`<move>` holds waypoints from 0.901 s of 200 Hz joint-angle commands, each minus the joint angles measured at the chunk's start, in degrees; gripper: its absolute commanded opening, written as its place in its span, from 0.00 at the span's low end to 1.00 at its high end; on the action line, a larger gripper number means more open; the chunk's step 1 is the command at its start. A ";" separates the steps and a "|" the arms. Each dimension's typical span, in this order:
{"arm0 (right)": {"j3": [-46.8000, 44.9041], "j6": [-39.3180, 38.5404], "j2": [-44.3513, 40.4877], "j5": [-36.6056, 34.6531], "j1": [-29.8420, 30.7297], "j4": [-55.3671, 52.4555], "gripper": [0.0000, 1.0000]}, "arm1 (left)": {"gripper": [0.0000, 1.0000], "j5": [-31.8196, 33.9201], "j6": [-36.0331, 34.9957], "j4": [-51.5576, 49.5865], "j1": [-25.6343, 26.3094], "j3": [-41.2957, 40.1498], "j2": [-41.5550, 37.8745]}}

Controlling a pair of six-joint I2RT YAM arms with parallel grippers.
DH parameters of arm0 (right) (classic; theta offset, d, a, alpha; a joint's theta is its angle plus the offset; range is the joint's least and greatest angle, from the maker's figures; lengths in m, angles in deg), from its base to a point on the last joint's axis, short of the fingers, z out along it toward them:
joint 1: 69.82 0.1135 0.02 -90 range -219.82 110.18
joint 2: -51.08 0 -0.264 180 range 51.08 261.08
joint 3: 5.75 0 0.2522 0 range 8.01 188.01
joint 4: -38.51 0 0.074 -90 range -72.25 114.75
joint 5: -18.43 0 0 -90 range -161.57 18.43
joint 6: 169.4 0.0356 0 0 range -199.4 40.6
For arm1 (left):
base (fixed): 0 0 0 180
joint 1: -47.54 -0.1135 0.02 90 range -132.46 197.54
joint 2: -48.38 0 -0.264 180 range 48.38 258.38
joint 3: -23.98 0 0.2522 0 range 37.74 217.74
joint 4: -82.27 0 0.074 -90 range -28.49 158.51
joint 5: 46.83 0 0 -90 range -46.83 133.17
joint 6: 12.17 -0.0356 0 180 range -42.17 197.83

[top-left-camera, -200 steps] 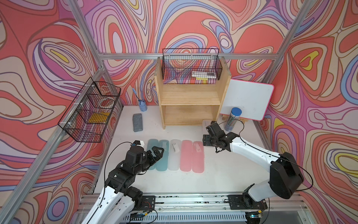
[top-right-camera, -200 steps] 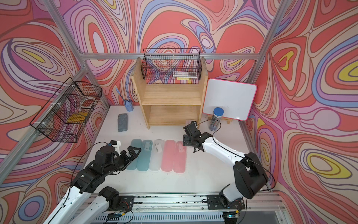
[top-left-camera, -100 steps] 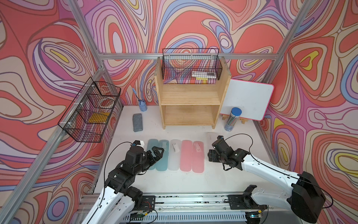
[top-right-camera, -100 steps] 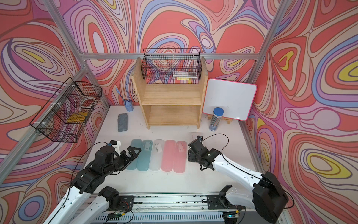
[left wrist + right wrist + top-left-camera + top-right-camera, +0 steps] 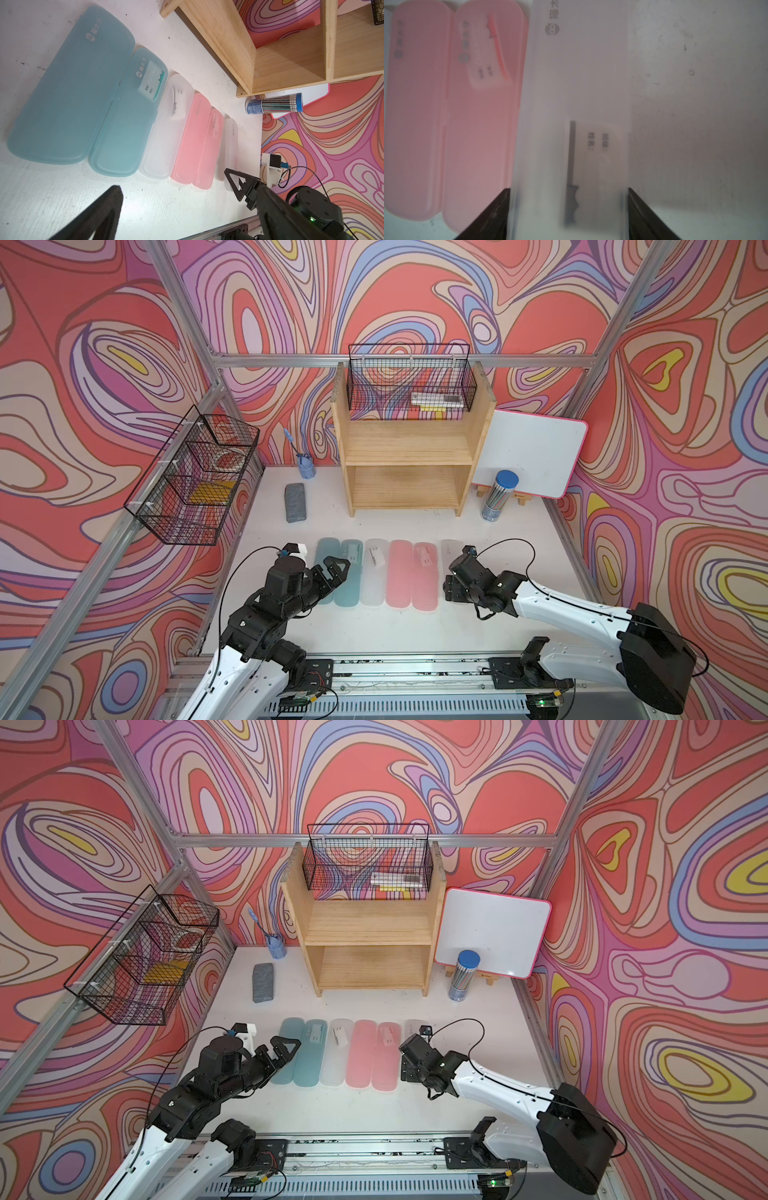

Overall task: Remove the pencil cases from the shelf
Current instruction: Place the pencil case at the center of the board.

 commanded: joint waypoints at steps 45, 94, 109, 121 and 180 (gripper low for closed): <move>-2.61 2.89 3.05 0.78 1.62 5.72 0.75 | 0.99 1.27 -0.60 -3.15 -0.23 0.92 -1.28; -2.73 3.85 2.94 0.28 1.81 4.58 0.81 | 0.99 1.35 -0.59 -3.25 -0.20 0.87 -1.36; -2.47 3.95 2.45 0.08 1.81 3.73 0.85 | 0.99 1.40 -0.49 -3.15 -0.19 0.83 -1.36; -2.08 4.02 1.90 -0.16 1.81 2.81 0.90 | 0.99 1.53 -0.51 -2.90 -0.22 0.67 -1.45; 3.64 3.75 -4.35 -5.18 1.81 -6.32 0.98 | 0.99 4.64 -6.11 -2.22 -0.20 3.04 1.12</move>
